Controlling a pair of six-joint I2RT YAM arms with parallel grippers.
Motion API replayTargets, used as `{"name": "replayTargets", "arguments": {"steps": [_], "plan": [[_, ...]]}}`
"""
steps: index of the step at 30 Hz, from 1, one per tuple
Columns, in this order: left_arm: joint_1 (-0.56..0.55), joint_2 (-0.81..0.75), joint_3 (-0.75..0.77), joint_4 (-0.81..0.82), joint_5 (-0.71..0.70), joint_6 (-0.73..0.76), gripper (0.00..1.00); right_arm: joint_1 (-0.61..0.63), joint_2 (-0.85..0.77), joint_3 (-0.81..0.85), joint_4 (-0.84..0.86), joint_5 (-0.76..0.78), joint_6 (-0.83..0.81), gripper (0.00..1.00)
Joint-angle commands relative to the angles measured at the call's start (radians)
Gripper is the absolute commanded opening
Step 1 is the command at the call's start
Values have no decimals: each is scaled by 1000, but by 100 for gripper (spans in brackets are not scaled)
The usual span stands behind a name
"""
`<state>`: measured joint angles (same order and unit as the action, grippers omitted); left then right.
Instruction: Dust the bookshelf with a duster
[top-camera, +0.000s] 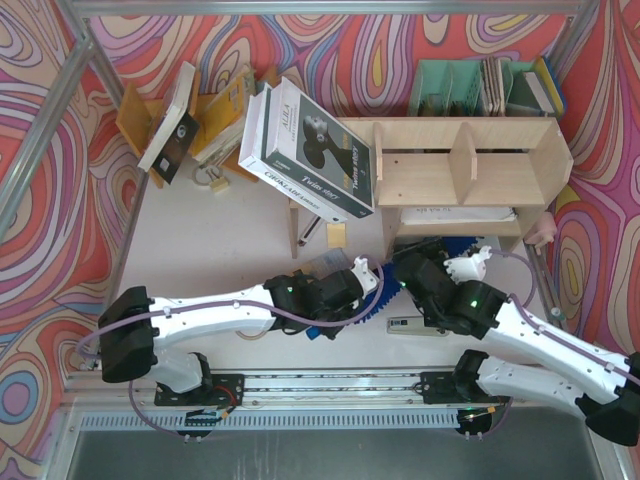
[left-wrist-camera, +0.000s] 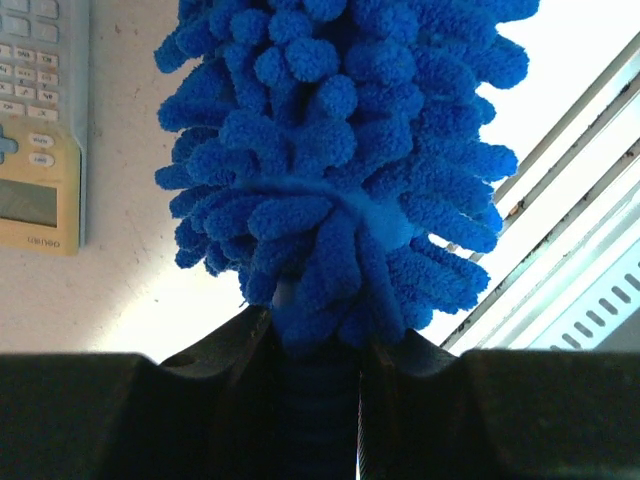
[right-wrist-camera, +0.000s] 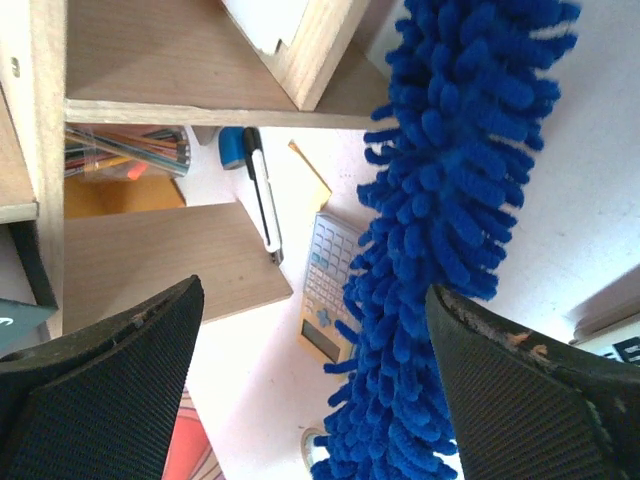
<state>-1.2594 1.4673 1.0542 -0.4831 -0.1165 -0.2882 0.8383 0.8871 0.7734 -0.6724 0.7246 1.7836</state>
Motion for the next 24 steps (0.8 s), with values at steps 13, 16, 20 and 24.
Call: {"name": "replayTargets", "arguments": {"steps": [13, 16, 20, 24], "plan": [[-76, -136, 110, -109, 22, 17, 0, 0, -128, 228, 89, 246, -821, 99], [-95, -161, 138, -121, 24, 17, 0, 1, -93, 313, 84, 244, -946, 99], [-116, -191, 173, -136, 28, 14, 0, 0, -44, 420, 61, 229, -1030, 99], [-123, -231, 182, -122, 20, 0, 0, 0, -47, 496, 114, 216, -1128, 99]]}}
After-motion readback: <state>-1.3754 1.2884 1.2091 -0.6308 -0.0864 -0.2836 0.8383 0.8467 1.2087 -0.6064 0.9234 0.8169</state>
